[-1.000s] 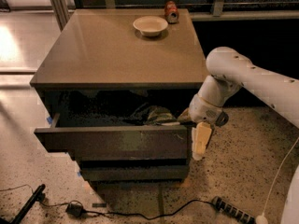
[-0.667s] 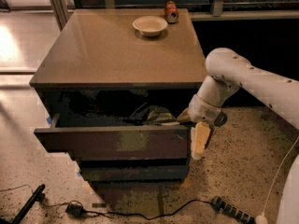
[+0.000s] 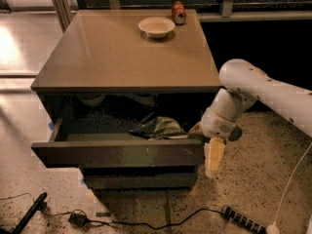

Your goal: Open top drawer

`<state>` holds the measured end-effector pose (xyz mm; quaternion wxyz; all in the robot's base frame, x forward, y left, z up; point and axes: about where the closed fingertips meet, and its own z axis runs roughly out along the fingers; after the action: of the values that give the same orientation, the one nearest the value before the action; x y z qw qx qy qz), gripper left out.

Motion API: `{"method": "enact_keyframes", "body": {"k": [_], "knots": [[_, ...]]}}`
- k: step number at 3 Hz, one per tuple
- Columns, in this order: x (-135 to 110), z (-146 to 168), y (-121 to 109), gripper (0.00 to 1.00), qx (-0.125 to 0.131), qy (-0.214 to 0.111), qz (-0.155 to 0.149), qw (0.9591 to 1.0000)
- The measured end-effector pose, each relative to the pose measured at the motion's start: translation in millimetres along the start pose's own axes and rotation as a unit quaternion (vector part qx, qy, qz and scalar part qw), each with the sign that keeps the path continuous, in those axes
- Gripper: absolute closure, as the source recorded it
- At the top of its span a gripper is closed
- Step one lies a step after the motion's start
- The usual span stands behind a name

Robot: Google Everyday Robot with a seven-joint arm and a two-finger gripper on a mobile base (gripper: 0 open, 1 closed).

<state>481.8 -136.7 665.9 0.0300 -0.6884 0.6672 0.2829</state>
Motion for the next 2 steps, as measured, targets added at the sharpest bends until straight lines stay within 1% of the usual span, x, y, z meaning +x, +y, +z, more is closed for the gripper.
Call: {"method": "enact_keyframes", "body": {"k": [1, 2], "knots": [[12.0, 12.6, 33.2, 0.00, -0.009, -0.004, -0.003, 0.9999], [12.1, 11.7, 37.3, 0.00, -0.010, -0.005, -0.004, 0.9999]]}}
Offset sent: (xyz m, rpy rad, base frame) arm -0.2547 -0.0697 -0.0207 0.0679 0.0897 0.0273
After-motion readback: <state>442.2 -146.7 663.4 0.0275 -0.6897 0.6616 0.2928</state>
